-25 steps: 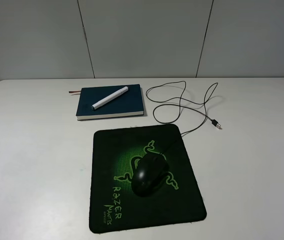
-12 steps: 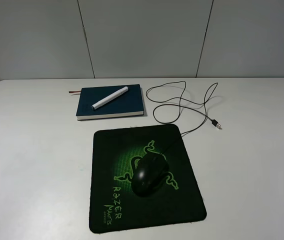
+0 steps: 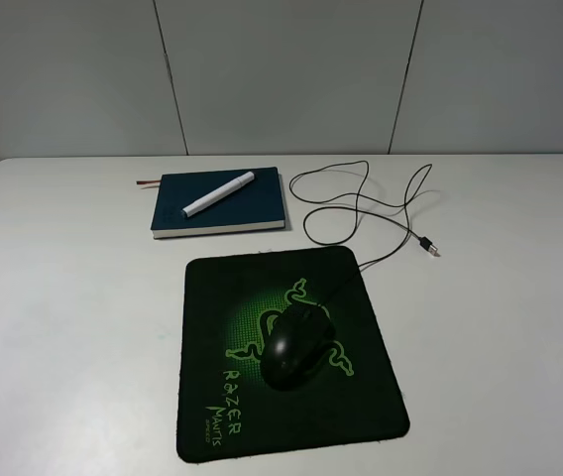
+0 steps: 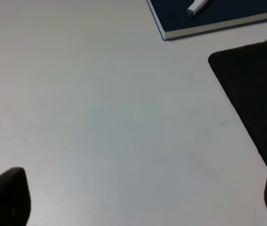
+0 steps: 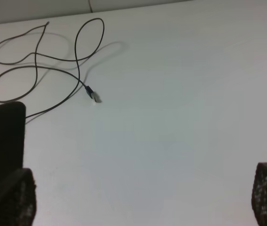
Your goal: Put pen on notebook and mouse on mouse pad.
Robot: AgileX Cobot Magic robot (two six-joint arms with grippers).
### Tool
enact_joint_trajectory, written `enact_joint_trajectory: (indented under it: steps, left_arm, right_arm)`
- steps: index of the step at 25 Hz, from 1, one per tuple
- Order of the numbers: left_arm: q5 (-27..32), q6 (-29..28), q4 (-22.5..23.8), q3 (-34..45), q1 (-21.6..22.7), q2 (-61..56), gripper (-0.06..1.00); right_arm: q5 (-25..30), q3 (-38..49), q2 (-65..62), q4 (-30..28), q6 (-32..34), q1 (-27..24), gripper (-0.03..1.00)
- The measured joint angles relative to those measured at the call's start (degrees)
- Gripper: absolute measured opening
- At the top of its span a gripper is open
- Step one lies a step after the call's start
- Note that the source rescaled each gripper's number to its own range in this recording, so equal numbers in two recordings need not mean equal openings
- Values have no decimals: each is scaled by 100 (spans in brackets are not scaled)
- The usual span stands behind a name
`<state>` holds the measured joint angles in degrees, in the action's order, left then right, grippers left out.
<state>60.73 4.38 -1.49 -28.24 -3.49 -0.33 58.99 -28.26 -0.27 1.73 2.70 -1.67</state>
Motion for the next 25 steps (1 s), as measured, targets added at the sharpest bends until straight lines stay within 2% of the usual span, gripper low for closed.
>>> enact_joint_trajectory:
  steps: [25]
  left_arm:
    - [0,0,0,0,0,0,100]
  right_arm:
    - [-6,0,-12,28,-22,-17,100]
